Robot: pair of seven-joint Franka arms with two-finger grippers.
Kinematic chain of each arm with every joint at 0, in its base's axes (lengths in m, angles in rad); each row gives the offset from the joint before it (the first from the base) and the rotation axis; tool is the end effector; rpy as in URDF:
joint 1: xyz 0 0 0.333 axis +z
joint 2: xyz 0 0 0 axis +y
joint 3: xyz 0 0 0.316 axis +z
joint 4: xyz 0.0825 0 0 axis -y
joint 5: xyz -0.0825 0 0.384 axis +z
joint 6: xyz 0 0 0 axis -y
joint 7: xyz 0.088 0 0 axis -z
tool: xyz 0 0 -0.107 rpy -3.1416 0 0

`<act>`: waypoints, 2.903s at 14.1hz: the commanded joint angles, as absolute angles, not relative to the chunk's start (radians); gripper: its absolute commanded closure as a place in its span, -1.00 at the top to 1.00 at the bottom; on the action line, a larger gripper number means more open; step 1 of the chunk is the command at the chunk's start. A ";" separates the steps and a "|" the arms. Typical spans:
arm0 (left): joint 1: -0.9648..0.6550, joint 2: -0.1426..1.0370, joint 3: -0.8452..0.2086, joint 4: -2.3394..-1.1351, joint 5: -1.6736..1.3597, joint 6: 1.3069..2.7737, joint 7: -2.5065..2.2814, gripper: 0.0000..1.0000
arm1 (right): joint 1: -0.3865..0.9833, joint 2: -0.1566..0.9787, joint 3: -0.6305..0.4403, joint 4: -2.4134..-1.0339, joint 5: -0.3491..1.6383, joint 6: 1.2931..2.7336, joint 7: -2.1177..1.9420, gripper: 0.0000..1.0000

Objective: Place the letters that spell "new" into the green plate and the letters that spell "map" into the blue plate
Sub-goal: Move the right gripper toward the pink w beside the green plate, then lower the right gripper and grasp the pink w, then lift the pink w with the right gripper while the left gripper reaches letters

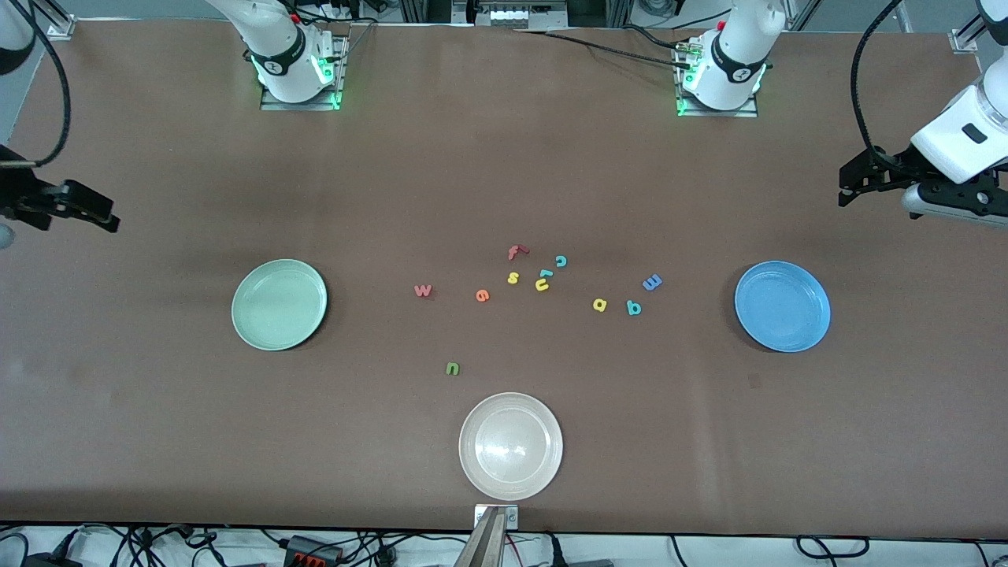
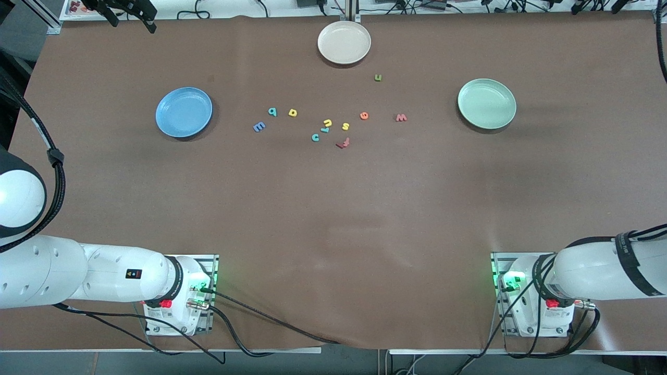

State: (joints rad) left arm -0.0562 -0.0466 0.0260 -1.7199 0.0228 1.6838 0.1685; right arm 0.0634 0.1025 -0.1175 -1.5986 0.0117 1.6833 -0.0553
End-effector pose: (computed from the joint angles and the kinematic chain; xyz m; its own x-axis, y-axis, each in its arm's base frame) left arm 0.5471 -0.0140 0.5892 0.9798 -0.1999 0.0067 -0.1997 -0.9796 -0.0229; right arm 0.5911 -0.0278 0.5626 0.9999 0.0003 -0.0171 0.0003 -1.0000 -0.0005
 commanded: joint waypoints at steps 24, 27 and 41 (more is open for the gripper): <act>-0.046 -0.048 0.017 -1.721 0.009 1.664 0.166 1.00 | 0.548 0.586 -0.115 -1.595 0.124 1.977 0.338 1.00; -0.046 -0.048 0.017 -1.721 0.009 1.666 0.166 1.00 | 0.525 0.587 -0.115 -1.595 0.130 1.977 -0.026 1.00; -0.057 0.040 0.015 -1.720 0.009 1.666 0.170 1.00 | 0.615 0.676 -0.115 -1.597 0.123 2.086 -0.995 0.54</act>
